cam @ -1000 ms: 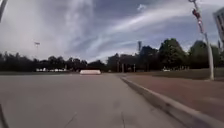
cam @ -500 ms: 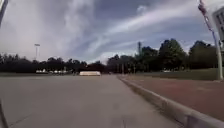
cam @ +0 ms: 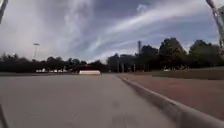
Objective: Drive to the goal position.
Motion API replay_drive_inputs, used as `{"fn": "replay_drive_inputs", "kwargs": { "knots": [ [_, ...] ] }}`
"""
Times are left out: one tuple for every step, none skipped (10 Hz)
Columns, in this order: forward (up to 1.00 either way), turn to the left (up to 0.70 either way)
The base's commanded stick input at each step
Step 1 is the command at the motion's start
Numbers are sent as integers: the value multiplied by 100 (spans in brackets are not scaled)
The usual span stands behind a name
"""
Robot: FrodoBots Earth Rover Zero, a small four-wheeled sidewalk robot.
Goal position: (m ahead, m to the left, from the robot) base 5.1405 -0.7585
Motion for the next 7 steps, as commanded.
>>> {"fn": "replay_drive_inputs", "kwargs": {
  "knots": [
    [100, 0],
    [100, 0],
    [100, 0],
    [100, 0],
    [100, 0],
    [100, 0],
    [100, 0]
  ]
}}
